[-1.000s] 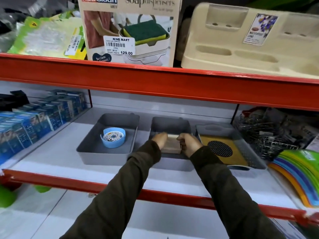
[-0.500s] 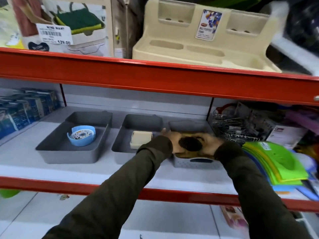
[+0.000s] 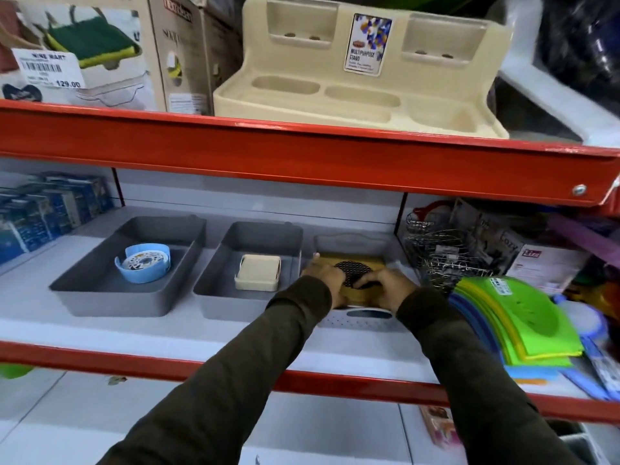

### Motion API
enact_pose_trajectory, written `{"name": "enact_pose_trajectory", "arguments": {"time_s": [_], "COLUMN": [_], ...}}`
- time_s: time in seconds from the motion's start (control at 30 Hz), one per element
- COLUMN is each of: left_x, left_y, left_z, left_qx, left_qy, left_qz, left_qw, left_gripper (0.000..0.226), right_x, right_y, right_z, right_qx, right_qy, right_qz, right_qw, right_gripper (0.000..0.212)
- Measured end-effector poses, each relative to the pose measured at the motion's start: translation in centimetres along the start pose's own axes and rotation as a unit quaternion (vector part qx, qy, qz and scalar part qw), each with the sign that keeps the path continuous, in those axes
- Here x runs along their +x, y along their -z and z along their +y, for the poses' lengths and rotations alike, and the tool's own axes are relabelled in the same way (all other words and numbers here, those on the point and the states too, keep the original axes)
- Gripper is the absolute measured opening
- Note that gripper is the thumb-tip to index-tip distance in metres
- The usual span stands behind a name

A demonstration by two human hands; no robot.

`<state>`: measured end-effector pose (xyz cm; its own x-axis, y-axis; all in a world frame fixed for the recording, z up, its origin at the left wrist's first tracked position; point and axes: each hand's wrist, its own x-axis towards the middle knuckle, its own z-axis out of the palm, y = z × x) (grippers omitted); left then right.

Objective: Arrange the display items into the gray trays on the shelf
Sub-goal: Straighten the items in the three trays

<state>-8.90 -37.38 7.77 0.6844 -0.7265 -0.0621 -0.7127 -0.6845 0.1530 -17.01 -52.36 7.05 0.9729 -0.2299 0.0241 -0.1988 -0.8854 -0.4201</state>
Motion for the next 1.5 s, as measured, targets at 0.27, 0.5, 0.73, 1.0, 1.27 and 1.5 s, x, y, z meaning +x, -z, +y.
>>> {"name": "enact_pose_trajectory", "arguments": {"time_s": [0.27, 0.5, 0.73, 1.0, 1.27, 1.5], "left_x": [-1.9, -9.5, -17.3, -22.4, -22.7, -24.4], "left_y": [1.4, 1.0, 0.1, -1.1, 2.3, 3.5], "left_z": [0.1, -4.0, -4.8, -3.8, -10.6, -21.6], "left_qx": [0.035, -0.1, -0.099, -0.092, -0.018, -0.056], "left_qy": [0.006, 0.176, 0.076, 0.032, 0.158, 0.215], "left_qz": [0.021, 0.214, 0.168, 0.162, 0.243, 0.08], "left_qw": [0.999, 0.956, 0.978, 0.982, 0.957, 0.972], "left_gripper": [0.051, 0.048, 0.033, 0.034, 0.052, 0.066], "right_x": [-0.9, -5.1, -10.0, -15.7, -15.7, -14.2], "right_y": [0.7, -1.2, -4.2, -6.0, -6.2, -9.5], "right_z": [-1.5, -6.4, -10.6, -13.5, -17.9, -23.6], "right_qx": [0.01, 0.042, -0.07, -0.098, -0.011, 0.036], "right_qy": [-0.036, -0.029, -0.068, -0.066, -0.003, 0.067], "right_qz": [-0.034, 0.027, 0.082, 0.106, 0.144, 0.038], "right_qw": [0.999, 0.998, 0.992, 0.987, 0.99, 0.996], "right_gripper": [0.032, 0.026, 0.038, 0.038, 0.048, 0.046]}}
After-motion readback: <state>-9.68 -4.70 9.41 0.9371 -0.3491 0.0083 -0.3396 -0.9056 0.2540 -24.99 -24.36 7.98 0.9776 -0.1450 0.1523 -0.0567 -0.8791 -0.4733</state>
